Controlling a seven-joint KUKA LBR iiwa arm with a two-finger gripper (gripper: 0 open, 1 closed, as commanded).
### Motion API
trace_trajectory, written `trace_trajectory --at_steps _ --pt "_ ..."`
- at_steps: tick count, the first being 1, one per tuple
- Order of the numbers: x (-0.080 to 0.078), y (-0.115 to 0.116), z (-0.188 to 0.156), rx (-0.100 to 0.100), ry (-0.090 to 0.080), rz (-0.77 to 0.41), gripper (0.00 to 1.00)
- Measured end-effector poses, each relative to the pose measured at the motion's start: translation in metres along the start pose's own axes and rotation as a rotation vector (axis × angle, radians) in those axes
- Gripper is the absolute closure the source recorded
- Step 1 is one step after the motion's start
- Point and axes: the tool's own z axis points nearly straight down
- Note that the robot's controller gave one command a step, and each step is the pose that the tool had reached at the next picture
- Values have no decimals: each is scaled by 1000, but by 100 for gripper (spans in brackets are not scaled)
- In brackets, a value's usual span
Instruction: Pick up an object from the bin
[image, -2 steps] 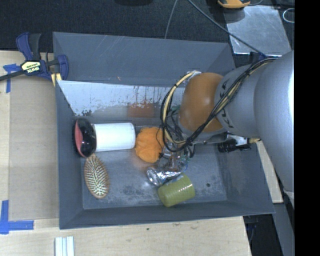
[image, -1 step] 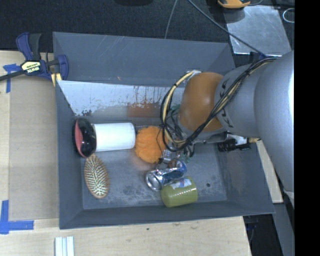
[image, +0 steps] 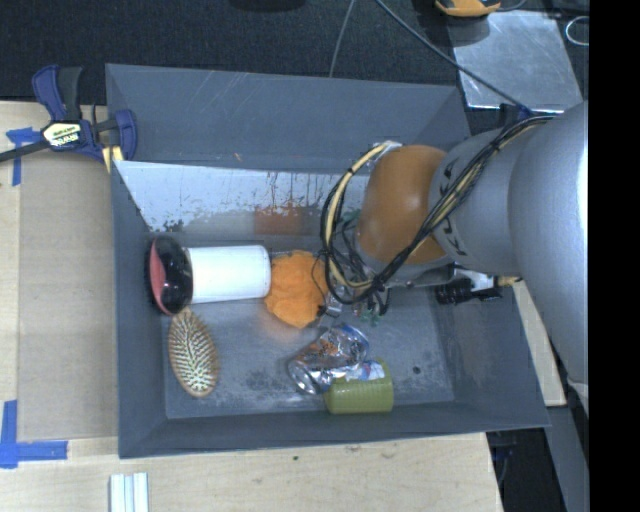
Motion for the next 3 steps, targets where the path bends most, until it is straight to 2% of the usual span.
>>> trace_trajectory --at_steps 1,2,3 --pt "-35 -5 -108 -4 -13 -4 100" --pt "-36 -1 -278 -9 -26 104 100" --pt "-42 -34 -211 -9 -24 209 100"
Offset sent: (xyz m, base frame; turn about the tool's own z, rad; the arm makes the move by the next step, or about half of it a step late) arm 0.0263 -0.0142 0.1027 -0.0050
